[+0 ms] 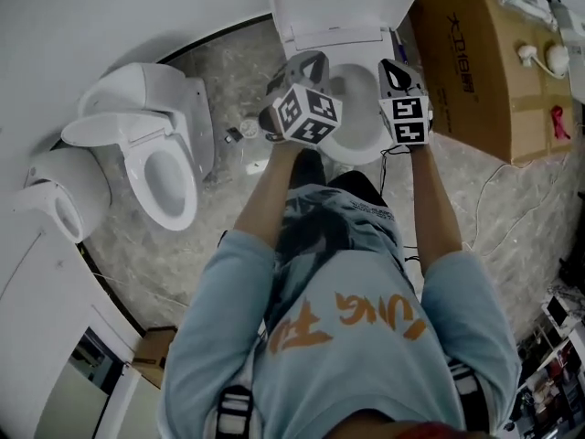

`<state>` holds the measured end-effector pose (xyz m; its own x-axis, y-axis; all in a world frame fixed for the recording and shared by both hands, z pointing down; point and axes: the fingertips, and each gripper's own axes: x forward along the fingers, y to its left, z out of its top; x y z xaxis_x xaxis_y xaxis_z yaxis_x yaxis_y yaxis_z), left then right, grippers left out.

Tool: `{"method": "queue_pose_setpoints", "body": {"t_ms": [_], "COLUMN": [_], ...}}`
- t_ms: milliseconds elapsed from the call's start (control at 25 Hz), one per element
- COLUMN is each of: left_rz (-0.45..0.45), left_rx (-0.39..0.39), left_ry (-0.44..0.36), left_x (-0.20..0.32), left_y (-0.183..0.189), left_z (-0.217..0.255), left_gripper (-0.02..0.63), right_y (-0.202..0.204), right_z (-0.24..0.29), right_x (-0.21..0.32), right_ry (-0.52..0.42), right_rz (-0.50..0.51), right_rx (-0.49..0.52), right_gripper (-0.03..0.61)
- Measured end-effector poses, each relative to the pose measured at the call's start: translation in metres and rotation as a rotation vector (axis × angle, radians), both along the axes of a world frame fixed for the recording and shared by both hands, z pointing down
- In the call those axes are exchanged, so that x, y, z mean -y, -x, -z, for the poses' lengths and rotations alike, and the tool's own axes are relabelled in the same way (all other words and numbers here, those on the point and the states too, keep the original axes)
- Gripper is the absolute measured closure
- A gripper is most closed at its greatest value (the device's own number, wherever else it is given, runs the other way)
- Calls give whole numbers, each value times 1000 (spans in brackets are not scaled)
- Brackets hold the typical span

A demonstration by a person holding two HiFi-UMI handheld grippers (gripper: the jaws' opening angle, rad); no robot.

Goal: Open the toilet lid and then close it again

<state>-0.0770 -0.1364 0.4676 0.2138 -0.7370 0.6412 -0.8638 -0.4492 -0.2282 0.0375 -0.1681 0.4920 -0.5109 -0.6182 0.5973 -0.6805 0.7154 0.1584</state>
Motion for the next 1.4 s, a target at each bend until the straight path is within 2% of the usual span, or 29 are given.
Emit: {"method": "queue_pose_setpoints", "body": {"t_ms": [400,560,720,800,880,920,1160,1280,1400], "left_rz": [40,26,-1,-26,-60,-78,-112,-102,-92], "left_rx": [20,27,41,43,50,59,97,92,80], "left_ry": [-217,-282,-326,-334,-324,-317,-269,-262,-261], "left_x": [85,119,154,170,184,191,230,236,238], "left_y": [59,74,84,84,79,76,72,71,71], "left_z": [103,140,167,175,177,176,163,160,157], "left_gripper": [581,581,580,561,427,406,407,445,457], "right_y": [33,49,69,77,81,82,96,97,98], "right_z": [113,155,186,199,205,207,209,206,203], "right_x": [97,135,164,175,188,196,228,237,244], "right_ry": [-155,-252,-322,-354,-377,-387,-435,-439,-439], "right_rz": [-127,-115,-77,-51,-29,-19,79,103,112], "right_rx": [134,109,56,20,-26,-51,-218,-255,-272], "right_gripper": [565,563,521,500,472,469,446,446,448]}}
